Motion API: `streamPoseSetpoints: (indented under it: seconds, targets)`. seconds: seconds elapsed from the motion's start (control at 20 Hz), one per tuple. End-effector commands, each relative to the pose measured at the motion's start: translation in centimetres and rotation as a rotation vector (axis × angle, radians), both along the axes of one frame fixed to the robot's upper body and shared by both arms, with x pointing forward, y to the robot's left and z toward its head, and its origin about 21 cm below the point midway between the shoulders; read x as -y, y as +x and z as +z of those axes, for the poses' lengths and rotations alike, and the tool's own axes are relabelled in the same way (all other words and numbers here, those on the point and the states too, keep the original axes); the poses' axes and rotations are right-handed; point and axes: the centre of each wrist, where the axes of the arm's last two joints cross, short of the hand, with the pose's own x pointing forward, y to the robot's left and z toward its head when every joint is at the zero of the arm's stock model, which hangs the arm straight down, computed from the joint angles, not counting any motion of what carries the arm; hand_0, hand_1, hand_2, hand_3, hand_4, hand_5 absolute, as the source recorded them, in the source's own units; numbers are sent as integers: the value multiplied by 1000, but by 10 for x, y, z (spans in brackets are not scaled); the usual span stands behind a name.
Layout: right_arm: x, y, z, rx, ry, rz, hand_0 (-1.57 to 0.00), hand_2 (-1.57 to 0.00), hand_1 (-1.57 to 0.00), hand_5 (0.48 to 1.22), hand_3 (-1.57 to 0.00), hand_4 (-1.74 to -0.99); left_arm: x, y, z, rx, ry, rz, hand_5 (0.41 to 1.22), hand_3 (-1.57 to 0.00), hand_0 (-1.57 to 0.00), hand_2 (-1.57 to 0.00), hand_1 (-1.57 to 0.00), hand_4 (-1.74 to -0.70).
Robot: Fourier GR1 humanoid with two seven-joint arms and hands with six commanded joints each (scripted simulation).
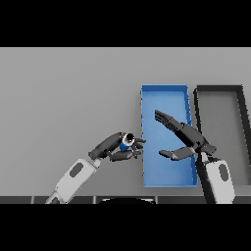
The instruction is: Pick up the blue pipe and place it into the blue bin.
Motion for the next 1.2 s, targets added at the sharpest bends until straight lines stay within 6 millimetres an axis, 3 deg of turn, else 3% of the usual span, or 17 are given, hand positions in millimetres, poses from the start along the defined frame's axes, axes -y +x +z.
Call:
streamPoseSetpoints:
  seconds: [0.0,0.1,0.3,0.4,0.5,0.7,0.9,0.95,1.0,1.05,1.1,1.15]
  targets:
    - [-8,1,10,16,-4,57,1,1,1,504,1,-1337,0,0,-2,2,11,5,1221,-1442,-1571,-1571,-1571,-1731]
    - [-22,6,27,40,-33,129,1,1,1,495,1,-1338,3,3,2,2,19,10,1221,-1441,-1571,-1571,-1571,-1730]
    - [-45,9,44,83,-78,236,1,1,1,488,1,-1324,1,-1,-1,-2,14,-11,1221,-1439,-1571,-1571,-1571,-1730]
    - [-58,14,47,107,-103,284,1,1,1,497,1,-1307,3,0,2,14,1,-22,1221,-1444,-1571,-1571,-1571,-1728]
    - [-74,18,51,124,-118,325,1,1,1,510,1,-1270,1,3,0,13,-14,-27,1221,-1490,-1571,-1571,-1571,-1627]
    - [-101,26,57,128,-168,363,1,1,1,517,1,-1232,-1,5,0,11,-3,-44,1221,-1538,-1571,-1571,-1571,-1524]
    - [-124,35,56,102,-189,403,1,-9,1,498,1,-1210,0,7,-5,12,11,-39,1221,-1557,-1571,-1571,-1571,-1473]
    - [-127,36,56,102,-185,426,-17,-54,-34,493,-26,-1236,-3,9,-3,8,17,-35,1221,-1560,-1571,-1571,-1571,-1525]
    - [-133,35,58,110,-190,441,-107,-160,-140,483,-116,-1291,-2,8,-3,17,13,-35,1221,-1284,-1571,-1571,-1571,-1568]
    - [-136,38,60,110,-194,446,-264,-308,-299,477,-252,-1348,-2,8,-3,23,77,-10,1221,-1190,-1571,-1571,-1571,-1603]
    - [-141,38,63,123,-195,465,-475,-492,-487,477,-516,-1365,0,6,3,43,135,-10,1221,-1119,-1571,-1571,-1527,-1630]
    - [-144,41,60,128,-183,477,-694,-708,-704,486,-659,-1433,0,4,2,30,140,5,1221,-1121,-1571,-1571,-1536,-1647]
